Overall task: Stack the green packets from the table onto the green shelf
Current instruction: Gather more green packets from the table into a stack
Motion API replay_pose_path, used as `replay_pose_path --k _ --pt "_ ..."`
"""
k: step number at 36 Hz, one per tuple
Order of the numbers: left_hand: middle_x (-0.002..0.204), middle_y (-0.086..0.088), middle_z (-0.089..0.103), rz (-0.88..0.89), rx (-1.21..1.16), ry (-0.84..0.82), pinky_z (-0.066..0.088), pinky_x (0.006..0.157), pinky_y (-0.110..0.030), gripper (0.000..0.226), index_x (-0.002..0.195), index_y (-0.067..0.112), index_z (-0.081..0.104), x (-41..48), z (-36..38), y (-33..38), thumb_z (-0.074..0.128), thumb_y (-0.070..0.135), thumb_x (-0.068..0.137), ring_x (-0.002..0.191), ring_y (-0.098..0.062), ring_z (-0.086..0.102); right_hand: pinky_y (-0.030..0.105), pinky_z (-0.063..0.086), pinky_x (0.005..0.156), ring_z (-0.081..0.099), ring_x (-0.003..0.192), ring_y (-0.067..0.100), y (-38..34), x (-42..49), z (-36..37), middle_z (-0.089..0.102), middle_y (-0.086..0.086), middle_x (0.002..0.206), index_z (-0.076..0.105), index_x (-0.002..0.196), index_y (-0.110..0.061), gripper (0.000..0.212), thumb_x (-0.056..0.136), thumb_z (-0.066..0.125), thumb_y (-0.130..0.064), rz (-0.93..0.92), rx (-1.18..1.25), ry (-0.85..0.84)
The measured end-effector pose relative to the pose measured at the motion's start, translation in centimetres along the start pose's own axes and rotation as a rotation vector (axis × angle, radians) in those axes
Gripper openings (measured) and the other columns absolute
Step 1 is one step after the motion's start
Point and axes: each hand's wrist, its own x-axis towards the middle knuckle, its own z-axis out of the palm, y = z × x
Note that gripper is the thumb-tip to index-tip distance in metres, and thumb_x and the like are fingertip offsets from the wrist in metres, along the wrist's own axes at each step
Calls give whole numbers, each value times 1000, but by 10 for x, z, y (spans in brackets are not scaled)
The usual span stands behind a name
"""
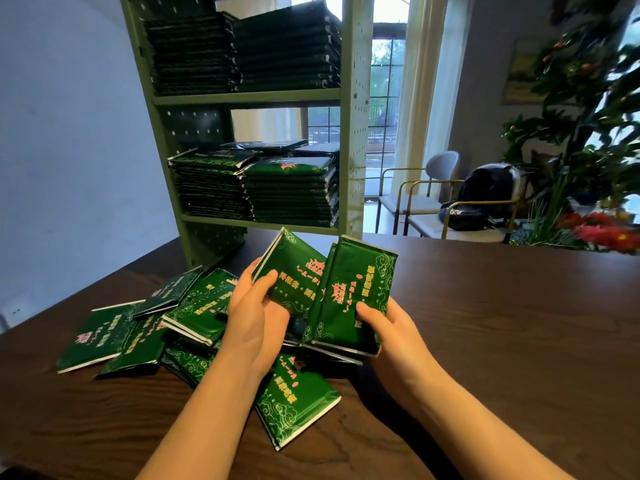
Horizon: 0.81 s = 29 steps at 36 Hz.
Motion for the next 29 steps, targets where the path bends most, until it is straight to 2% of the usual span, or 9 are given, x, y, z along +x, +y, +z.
replay_pose_path --k 5,8,11,14,15,18,24,26,29 --pt "79 -5 67 26 406 -49 51 65 -34 26 90 13 61 -5 2 -3 40 1 96 71 -15 62 36 53 81 68 89 20 -10 10 -13 73 3 93 62 100 -14 18 94 50 -4 -124 -18 180" --pt "85 -7 73 -100 521 -207 53 65 -34 37 97 12 66 -8 0 -4 36 32 98 73 -18 66 24 53 67 68 77 12 -17 11 -23 73 -2 83 63 94 -16 18 93 51 -2 -184 -95 230" --pt "93 -11 71 -286 625 -346 49 71 -32 56 104 9 64 -8 -2 -6 40 54 82 77 -20 65 19 50 59 65 67 8 -22 12 -29 71 -4 74 64 87 -15 18 90 52 -1 -207 -190 226" --pt "98 -11 73 -342 723 -446 51 77 -25 27 92 12 73 -12 0 -11 59 34 87 87 -20 67 21 49 60 61 66 11 -23 10 -26 68 -1 73 64 83 -13 19 89 52 1 -207 -251 161" --pt "104 -14 72 -338 750 -467 53 80 -26 22 97 8 71 -13 -1 -13 60 25 90 92 -21 66 24 49 62 61 68 13 -22 9 -24 68 1 74 64 83 -13 19 89 52 1 -205 -255 135" --pt "114 -18 70 -346 735 -485 57 81 -30 24 115 1 63 -15 -2 -17 46 6 99 94 -22 68 34 51 73 65 78 17 -19 7 -19 72 3 83 66 87 -15 20 89 53 0 -202 -236 109" --pt "99 -16 72 -229 658 -309 53 70 -30 30 102 11 69 -7 -4 -18 39 5 101 78 -21 66 46 50 89 66 93 28 -18 10 -21 72 8 96 65 93 -16 19 91 52 -2 -179 -212 127" --pt "99 -15 72 -198 655 -278 55 70 -31 31 102 11 68 -8 -3 -18 38 6 102 82 -22 67 43 51 89 67 95 23 -17 9 -20 72 4 99 64 100 -18 21 93 52 -3 -192 -240 93" --pt "107 -10 74 -152 604 -193 58 79 -32 28 111 12 66 -6 -2 -21 39 10 102 96 -20 70 25 52 84 66 100 12 -14 5 -18 69 -1 107 57 115 -19 26 94 51 -5 -249 -308 35"
